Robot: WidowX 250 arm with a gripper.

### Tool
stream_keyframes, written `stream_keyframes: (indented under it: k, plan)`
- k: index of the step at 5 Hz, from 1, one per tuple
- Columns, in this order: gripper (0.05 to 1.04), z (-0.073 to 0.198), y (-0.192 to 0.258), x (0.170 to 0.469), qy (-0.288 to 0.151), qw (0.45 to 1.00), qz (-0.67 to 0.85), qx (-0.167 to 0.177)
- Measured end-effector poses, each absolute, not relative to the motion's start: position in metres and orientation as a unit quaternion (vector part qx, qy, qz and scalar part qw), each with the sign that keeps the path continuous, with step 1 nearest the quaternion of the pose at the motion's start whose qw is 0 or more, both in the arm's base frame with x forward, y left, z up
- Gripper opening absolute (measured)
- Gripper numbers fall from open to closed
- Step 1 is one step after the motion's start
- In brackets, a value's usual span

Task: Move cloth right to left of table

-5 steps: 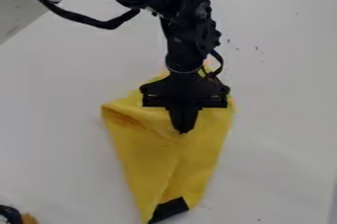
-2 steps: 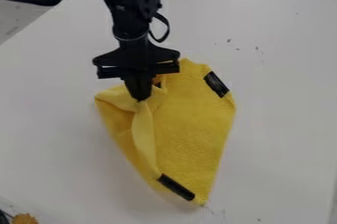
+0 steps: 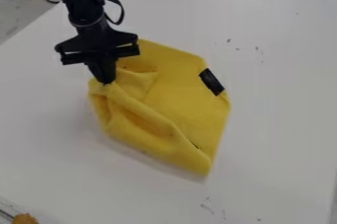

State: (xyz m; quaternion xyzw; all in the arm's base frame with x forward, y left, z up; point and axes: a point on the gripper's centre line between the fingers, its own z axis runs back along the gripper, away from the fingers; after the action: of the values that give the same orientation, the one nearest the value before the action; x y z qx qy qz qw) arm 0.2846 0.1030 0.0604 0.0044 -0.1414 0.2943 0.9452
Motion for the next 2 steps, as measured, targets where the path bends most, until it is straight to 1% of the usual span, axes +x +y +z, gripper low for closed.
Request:
stream_keyframes:
  k: [1, 2]
  plan:
    - [0.102, 0.048, 0.120, 0.272, -0.143, 0.935, 0.326, 0.000]
    - [0.278, 0.037, 0.124, 0.269, -0.141, 0.930, 0.339, -0.012]
